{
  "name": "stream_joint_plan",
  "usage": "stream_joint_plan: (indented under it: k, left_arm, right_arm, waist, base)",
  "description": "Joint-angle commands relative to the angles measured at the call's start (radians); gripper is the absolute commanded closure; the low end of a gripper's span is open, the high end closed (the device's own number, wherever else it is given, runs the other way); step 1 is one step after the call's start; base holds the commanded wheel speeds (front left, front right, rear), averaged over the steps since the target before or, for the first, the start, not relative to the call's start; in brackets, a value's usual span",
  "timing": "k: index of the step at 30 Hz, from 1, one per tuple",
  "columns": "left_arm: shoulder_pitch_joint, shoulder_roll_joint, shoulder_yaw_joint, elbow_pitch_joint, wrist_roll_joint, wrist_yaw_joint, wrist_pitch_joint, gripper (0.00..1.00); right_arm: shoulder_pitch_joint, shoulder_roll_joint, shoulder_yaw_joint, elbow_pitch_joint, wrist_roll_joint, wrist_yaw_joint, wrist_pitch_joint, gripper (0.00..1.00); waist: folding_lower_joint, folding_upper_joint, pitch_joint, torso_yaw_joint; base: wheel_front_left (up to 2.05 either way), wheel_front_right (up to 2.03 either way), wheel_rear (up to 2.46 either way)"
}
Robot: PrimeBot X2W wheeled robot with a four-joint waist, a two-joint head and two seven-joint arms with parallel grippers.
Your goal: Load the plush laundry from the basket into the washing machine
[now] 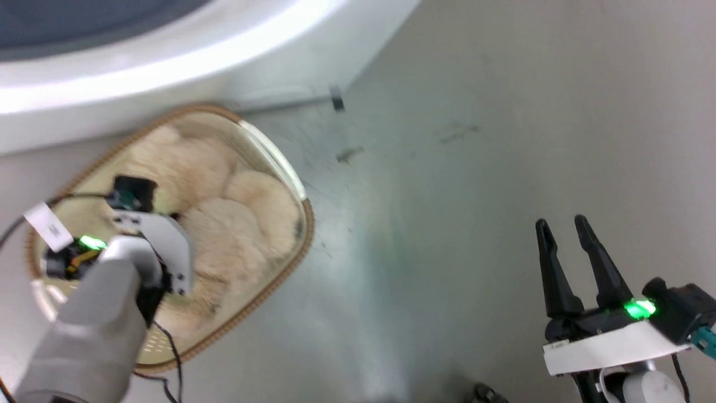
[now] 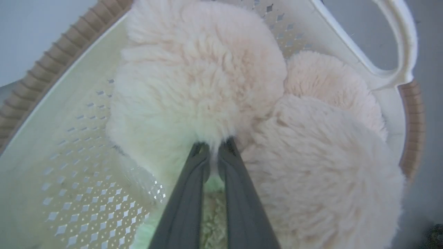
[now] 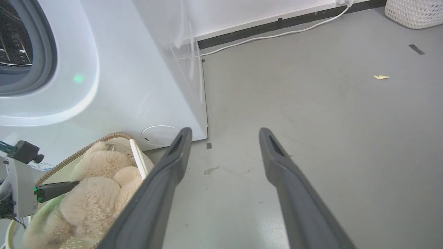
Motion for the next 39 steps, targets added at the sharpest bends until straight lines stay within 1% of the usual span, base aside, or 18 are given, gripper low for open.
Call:
stream_joint_plan:
  k: [1, 10, 14, 18, 21, 25, 29, 34, 36, 39]
  left_arm:
    - [0.015, -0.008, 0.003, 0.004, -0.005, -0.004, -0.019, 1.00]
    - [0.104, -0.068, 0.011, 0.015, -0.034, -0.034, -0.182, 1.00]
    - [0.144, -0.080, 0.016, -0.008, -0.038, -0.042, -0.222, 1.00]
    - [0.191, -0.084, 0.035, -0.064, -0.037, -0.033, -0.237, 1.00]
    - [0.235, -0.078, 0.069, -0.153, -0.030, -0.020, -0.239, 1.00]
    - [0.305, -0.059, 0.124, -0.315, 0.010, 0.016, -0.239, 1.00]
    - [0.367, -0.038, 0.189, -0.503, 0.064, 0.056, -0.239, 1.00]
    - [0.412, -0.015, 0.286, -0.734, 0.118, 0.093, -0.239, 1.00]
    - [0.404, 0.001, 0.318, -0.792, 0.125, 0.099, -0.239, 1.00]
    - [0.354, 0.027, 0.350, -0.842, 0.122, 0.102, -0.232, 1.00]
  right_arm:
    - [0.011, -0.002, -0.007, 0.005, -0.010, 0.001, -0.004, 0.00]
    - [0.039, -0.002, -0.057, 0.020, -0.071, 0.001, -0.004, 0.00]
    - [0.054, -0.002, -0.067, 0.027, -0.091, 0.001, -0.004, 0.00]
    - [0.067, -0.002, -0.076, 0.032, -0.108, 0.001, -0.004, 0.00]
    - [0.080, -0.002, -0.084, 0.036, -0.117, 0.001, -0.004, 0.00]
    - [0.101, -0.002, -0.094, 0.040, -0.125, 0.001, -0.004, 0.00]
    - [0.109, -0.002, -0.095, 0.039, -0.131, 0.001, -0.004, 0.00]
    - [0.103, -0.002, -0.089, 0.028, -0.128, 0.001, -0.004, 0.00]
    - [0.097, -0.002, -0.086, 0.023, -0.124, 0.001, -0.004, 0.00]
    - [0.082, -0.002, -0.078, 0.019, -0.117, 0.001, -0.004, 0.00]
  waist:
    - [0.0000, 0.0000, -0.079, 0.053]
    - [0.0000, 0.0000, -0.230, 0.125]
    - [0.0000, 0.0000, -0.284, 0.150]
    - [0.0000, 0.0000, -0.337, 0.167]
    - [0.0000, 0.0000, -0.377, 0.177]
    - [0.0000, 0.0000, -0.412, 0.185]
    - [0.0000, 0.0000, -0.423, 0.186]
    - [0.0000, 0.0000, -0.396, 0.176]
    - [0.0000, 0.0000, -0.367, 0.167]
    - [0.0000, 0.0000, -0.321, 0.150]
  base:
    - [0.00, 0.00, 0.00]
    - [0.00, 0.00, 0.00]
    - [0.00, 0.00, 0.00]
    - [0.00, 0.00, 0.00]
    - [0.00, 0.00, 0.00]
    - [0.00, 0.00, 0.00]
    - [0.00, 0.00, 0.00]
    - [0.00, 0.00, 0.00]
    - [0.00, 0.00, 0.00]
    - [0.00, 0.00, 0.00]
